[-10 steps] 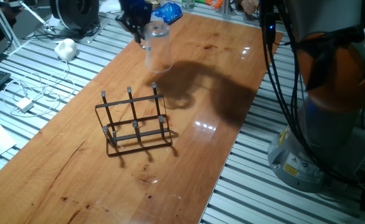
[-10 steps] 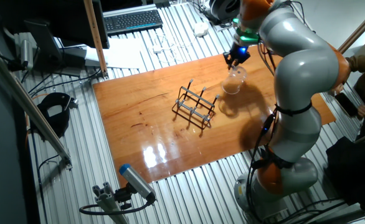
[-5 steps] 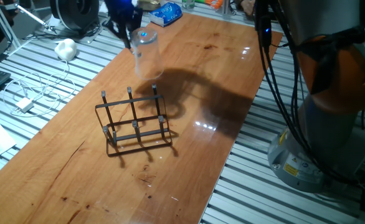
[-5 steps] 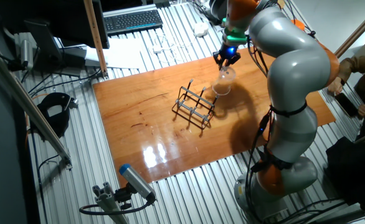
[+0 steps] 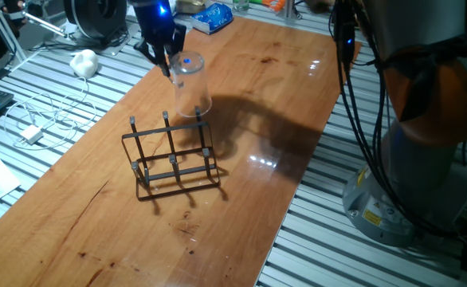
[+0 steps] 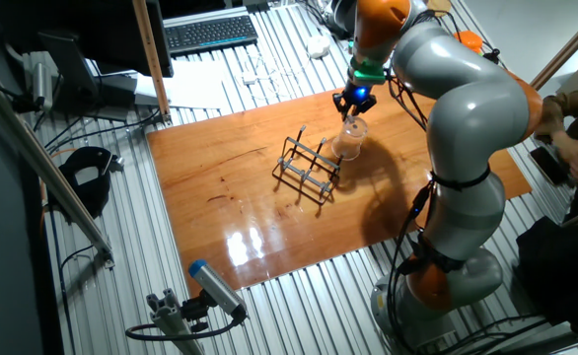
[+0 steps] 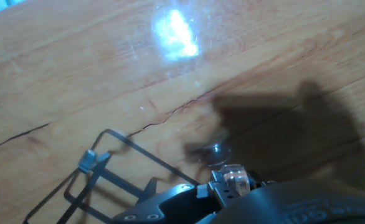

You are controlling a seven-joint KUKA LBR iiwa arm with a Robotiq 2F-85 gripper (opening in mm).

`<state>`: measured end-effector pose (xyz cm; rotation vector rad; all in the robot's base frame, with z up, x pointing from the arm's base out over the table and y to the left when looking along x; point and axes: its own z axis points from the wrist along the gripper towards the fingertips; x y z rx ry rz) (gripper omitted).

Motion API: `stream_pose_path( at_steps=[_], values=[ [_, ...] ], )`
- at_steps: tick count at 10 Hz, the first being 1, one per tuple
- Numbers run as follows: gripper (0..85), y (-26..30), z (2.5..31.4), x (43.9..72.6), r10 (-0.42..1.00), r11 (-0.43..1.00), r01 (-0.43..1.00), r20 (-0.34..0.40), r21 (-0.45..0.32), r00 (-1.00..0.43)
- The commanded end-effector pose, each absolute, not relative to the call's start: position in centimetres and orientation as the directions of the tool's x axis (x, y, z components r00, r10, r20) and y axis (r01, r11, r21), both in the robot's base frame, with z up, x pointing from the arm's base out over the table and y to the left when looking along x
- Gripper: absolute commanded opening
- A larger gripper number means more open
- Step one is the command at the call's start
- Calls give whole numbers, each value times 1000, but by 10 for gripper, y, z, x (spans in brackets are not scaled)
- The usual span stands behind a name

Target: Put the cup on the cup rack

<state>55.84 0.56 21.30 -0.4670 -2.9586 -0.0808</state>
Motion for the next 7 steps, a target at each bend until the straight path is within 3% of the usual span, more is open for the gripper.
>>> stream_pose_path(
  at_steps=[1,7],
  values=[
    [0,8,210,558,306,949,314,154,32,-940],
    [0,15,179,551,309,947,319,149,46,-939]
  ],
)
